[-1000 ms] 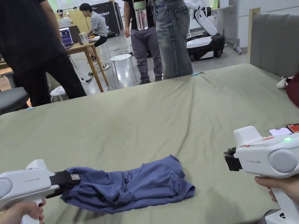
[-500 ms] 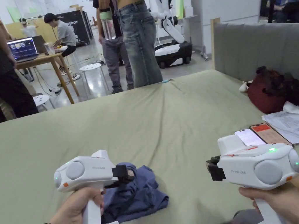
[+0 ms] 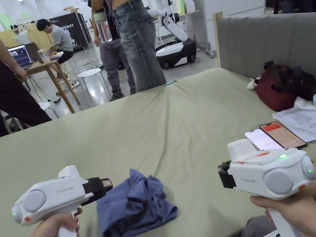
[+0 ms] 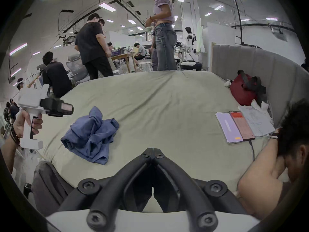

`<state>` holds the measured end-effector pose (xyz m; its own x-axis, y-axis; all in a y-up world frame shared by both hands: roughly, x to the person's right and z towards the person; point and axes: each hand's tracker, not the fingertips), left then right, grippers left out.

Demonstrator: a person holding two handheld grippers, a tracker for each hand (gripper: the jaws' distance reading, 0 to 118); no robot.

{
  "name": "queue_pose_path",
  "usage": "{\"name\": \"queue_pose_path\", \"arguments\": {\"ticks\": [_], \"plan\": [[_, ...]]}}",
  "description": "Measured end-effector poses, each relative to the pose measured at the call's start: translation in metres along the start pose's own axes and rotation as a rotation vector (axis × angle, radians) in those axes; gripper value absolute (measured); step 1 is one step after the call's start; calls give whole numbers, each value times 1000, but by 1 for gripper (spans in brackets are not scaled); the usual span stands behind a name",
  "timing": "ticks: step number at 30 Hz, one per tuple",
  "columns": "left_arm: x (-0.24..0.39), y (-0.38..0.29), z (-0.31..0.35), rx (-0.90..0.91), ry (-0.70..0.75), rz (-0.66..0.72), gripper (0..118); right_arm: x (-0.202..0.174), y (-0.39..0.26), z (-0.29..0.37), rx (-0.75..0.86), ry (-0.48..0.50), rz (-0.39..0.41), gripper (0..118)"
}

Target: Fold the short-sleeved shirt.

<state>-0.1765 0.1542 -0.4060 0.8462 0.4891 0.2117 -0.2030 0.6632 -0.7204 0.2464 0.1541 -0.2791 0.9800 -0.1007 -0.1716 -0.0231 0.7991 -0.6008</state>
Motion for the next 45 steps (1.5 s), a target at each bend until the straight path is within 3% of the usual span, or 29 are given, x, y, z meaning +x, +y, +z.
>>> {"name": "queue_pose_path", "arguments": {"ticks": [2,8,11,15,18,22,25,31,36,37,38,39,40,41,43,45], "plan": [[-4,-1,-6,-39,26,2,0,-8,-1,-5,-10,19,10,0],[24,-17,-57,-115,-108,-46,0,-20,-4,-3,-24,48,49,0],[48,-30,-94,-205,-63,-41,0,-16,-5,5,-21,28,46,0],[79,-53,-122,-277,-204,-94,0,-7,-8,14,-31,-7,49,0],[97,-65,-134,-342,-213,-164,0,-7,-4,12,-48,-31,64,0],[91,-58,-102,-230,-150,-193,0,-21,10,-2,-37,19,66,0],[60,-41,-54,-120,-130,-155,0,-47,24,-27,-36,102,109,0],[-16,-21,19,-19,60,-52,0,-115,38,-100,-60,230,160,0],[-53,-33,41,20,126,27,3,-123,27,-158,-194,246,88,0],[-56,-36,40,32,129,28,12,-116,21,-166,-225,259,46,0],[-59,-38,36,38,136,33,36,-109,14,-173,-248,257,12,0],[-61,-39,30,37,142,41,81,-101,9,-175,-239,269,-18,0],[-62,-40,23,26,146,50,111,-94,5,-172,-203,289,-37,0],[-63,-42,20,16,129,67,118,-90,2,-170,-173,312,-44,0],[-64,-39,3,-2,24,93,105,-90,3,-167,-191,290,-31,0],[-60,-37,-20,-83,-2,124,104,-93,3,-166,-189,285,-9,0]]}}
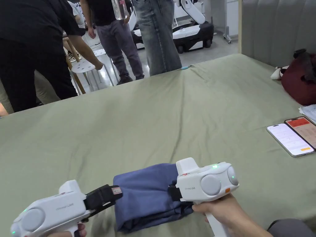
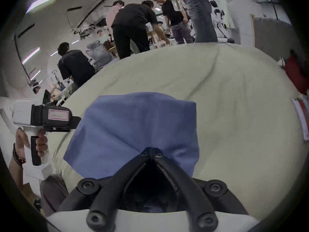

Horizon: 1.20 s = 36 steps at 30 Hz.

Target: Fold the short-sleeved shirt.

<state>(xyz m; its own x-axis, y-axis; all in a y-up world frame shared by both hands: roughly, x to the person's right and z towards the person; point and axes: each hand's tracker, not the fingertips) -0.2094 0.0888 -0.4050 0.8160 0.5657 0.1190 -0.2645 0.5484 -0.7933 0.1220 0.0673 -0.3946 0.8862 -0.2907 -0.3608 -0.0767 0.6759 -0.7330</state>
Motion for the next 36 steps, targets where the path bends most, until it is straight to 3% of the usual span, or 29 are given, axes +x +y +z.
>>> {"name": "queue_pose_path", "arguments": {"ticks": [2,6,9,10,14,16,18,25,27,29,34,35,36], "plan": [[5,3,-19,-54,-22,-15,101,1,1,-1,-4,-1,-5,0],[15,7,-54,-104,-51,29,58,-2,0,-2,-1,-5,-12,0],[21,10,-50,-98,-30,-15,33,-7,0,-1,-3,-25,-13,0],[20,10,-42,-91,-51,-21,31,-12,1,-1,-5,-35,-6,0],[-4,18,-3,-96,-126,-61,29,-47,12,1,-19,-70,33,0],[-25,23,20,-76,-70,-107,29,-74,18,-3,-38,-18,82,0],[-62,30,52,-44,19,-117,29,-117,24,-9,10,39,189,0],[-222,70,182,-2,143,-68,29,-268,55,-72,34,247,398,0],[-266,84,222,34,237,-121,29,-306,63,-99,39,247,477,0],[-305,93,254,46,323,-87,29,-335,71,-126,52,207,525,0],[-340,84,295,135,508,51,29,-383,78,-185,56,181,554,0],[-340,79,299,149,487,55,32,-390,77,-192,48,186,562,0],[-337,75,299,155,496,46,48,-393,77,-195,39,191,563,0]]}}
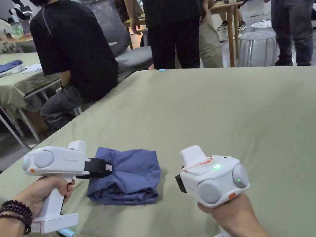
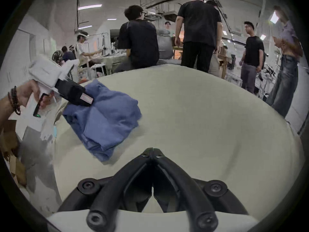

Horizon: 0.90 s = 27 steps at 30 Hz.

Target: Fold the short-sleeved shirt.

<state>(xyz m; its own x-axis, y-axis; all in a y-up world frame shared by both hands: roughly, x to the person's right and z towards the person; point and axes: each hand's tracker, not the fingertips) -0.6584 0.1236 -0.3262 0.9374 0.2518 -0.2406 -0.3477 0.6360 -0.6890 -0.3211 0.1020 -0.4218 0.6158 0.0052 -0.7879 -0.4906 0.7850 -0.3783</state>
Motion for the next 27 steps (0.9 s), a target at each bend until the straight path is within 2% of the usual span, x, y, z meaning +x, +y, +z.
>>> {"name": "queue_pose_path", "arguments": {"ticks": [1,2,3,5,7,8,9,12,15,17,18,20,21,24,27], "plan": [[6,-3,2,20,43,-37,69,-1,1,-1,0,0,-1,0],[12,-5,2,53,129,-120,97,-1,1,1,2,2,1,0],[19,-9,6,90,188,-185,118,-2,0,3,4,6,4,0],[25,-10,26,192,194,-216,108,3,-1,14,11,8,14,0],[29,-2,38,186,189,-136,115,8,0,29,25,-6,16,0],[36,2,47,181,189,-95,114,15,2,38,35,-19,17,0],[49,4,58,212,190,-76,102,24,4,50,49,-34,13,0],[102,11,82,373,147,-123,51,47,8,99,120,-92,-7,0],[180,11,91,497,164,-175,52,78,5,149,177,-170,-20,0],[234,8,93,575,119,-216,50,98,1,183,207,-220,-48,0],[257,6,87,620,98,-231,42,109,-3,203,231,-250,-67,0],[309,1,82,662,90,-244,10,127,-12,241,263,-313,-95,0],[336,-4,79,691,72,-242,0,135,-18,260,276,-342,-109,0],[407,-26,71,692,-24,-271,0,158,-47,307,302,-407,-134,0],[458,-63,69,740,-36,-319,0,176,-83,346,316,-448,-156,0]]}}
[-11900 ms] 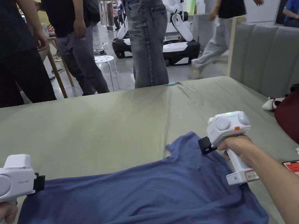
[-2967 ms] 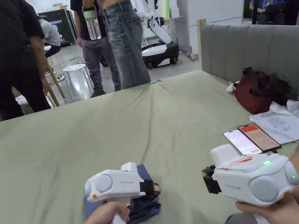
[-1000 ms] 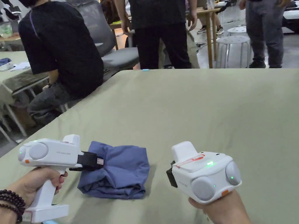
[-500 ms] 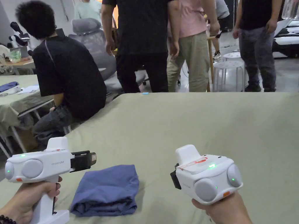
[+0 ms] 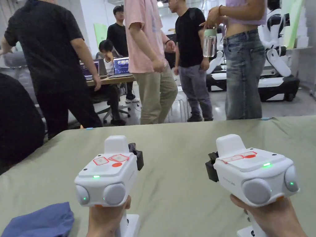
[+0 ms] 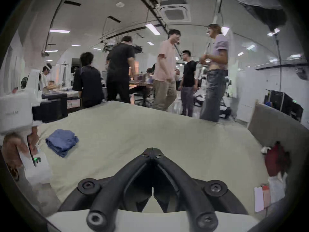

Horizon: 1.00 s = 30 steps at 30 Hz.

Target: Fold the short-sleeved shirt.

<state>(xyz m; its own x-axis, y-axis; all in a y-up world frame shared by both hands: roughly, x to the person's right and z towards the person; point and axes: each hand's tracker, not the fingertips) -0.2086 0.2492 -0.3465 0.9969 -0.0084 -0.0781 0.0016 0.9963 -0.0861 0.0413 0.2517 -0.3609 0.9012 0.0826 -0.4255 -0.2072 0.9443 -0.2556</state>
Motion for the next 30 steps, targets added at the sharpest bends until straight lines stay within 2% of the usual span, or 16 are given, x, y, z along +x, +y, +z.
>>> {"name": "queue_pose_path", "arguments": {"ticks": [2,4,5,7,9,12,16,21,26,28,30], "plan": [[22,-12,10,18,1,5,0,24,-14,20,37,-6,-23,0],[39,-26,20,10,-46,53,0,43,-26,38,41,-86,-22,0],[44,-34,24,13,-64,20,0,52,-34,46,50,-114,-5,0],[60,-48,30,29,-5,-100,0,67,-48,60,56,-161,-18,0],[66,-58,31,23,21,-75,0,76,-61,66,74,-212,-63,0],[76,-67,30,19,-11,-42,0,77,-72,63,76,-223,-85,0],[94,-76,41,6,-35,-133,0,61,-86,67,104,-247,-90,0],[88,-84,50,18,-25,-81,0,51,-101,72,112,-242,-61,0],[82,-85,50,47,11,-50,0,56,-101,74,134,-250,-93,0],[84,-84,47,54,27,-48,5,59,-98,73,145,-271,-109,0],[85,-85,44,64,25,-43,5,59,-95,71,153,-272,-113,0]]}}
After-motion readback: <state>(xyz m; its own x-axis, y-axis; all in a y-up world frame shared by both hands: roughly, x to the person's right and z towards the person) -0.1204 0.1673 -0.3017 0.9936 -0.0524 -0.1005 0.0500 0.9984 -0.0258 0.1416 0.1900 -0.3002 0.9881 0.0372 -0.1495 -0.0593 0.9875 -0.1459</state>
